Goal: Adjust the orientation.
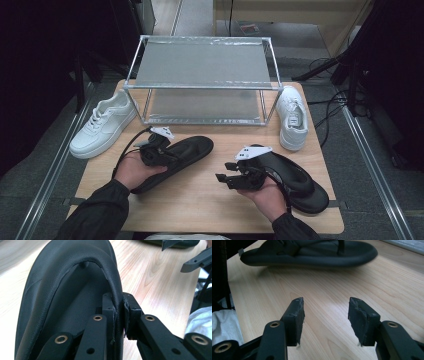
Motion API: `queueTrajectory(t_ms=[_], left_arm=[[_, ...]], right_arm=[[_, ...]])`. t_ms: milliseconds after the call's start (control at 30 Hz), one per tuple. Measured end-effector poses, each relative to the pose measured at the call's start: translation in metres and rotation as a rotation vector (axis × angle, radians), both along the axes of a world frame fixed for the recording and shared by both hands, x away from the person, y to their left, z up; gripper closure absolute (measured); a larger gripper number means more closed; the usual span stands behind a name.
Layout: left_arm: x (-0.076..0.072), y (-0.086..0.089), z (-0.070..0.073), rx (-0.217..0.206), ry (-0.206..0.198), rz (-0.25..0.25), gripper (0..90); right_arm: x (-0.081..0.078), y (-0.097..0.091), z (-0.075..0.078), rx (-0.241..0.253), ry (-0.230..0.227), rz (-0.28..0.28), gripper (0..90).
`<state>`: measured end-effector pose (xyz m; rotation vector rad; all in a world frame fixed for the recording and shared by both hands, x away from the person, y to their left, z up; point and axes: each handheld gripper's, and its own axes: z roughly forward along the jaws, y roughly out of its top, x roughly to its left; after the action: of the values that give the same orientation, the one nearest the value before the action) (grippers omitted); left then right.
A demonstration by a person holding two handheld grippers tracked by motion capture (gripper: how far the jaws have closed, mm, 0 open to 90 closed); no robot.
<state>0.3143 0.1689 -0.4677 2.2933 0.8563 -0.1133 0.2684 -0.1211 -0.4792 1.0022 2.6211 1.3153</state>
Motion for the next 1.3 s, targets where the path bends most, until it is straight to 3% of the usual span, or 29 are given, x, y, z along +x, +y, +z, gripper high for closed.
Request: queueTrajectory(t_ms=[100,333,433,533,667,767,933,1167,1300], left_arm=[[0.001,-0.015,-0.004,0.019,-0.005,-0.028,81.7],[0.003,-0.04,-0.01,0.017,0.012,-0.031,81.5],[0.008,-0.047,-0.018,-0.015,0.049,-0.021,81.6],[0.01,-0.051,-0.025,-0.024,0.056,-0.021,81.8],[0.009,-0.061,-0.038,0.006,0.053,-0.051,79.7],[0.009,-0.06,-0.037,0.01,0.037,-0.055,77.6],[0.011,-0.055,-0.039,0.017,0.04,-0.068,60.1],[0.011,-0.045,-0.032,0.022,0.039,-0.076,54.2],[0.007,-0.029,-0.021,-0.022,0.017,-0.075,52.4]], right_arm=[[-0.002,0.0,-0.001,-0.009,-0.004,0.0,48.2],[-0.004,-0.002,-0.003,-0.015,-0.014,-0.011,48.2],[-0.004,-0.003,-0.004,-0.013,-0.016,-0.016,48.2],[-0.003,-0.003,-0.004,-0.012,-0.014,-0.019,48.2],[-0.002,-0.002,-0.006,-0.011,-0.016,-0.021,48.2],[-0.001,-0.001,-0.007,-0.014,-0.017,-0.021,48.2],[0.0,0.001,-0.008,-0.022,-0.014,-0.02,48.2],[0.001,0.001,-0.008,-0.019,-0.021,-0.02,48.2],[0.001,0.001,-0.007,-0.012,-0.02,-0.025,48.3]])
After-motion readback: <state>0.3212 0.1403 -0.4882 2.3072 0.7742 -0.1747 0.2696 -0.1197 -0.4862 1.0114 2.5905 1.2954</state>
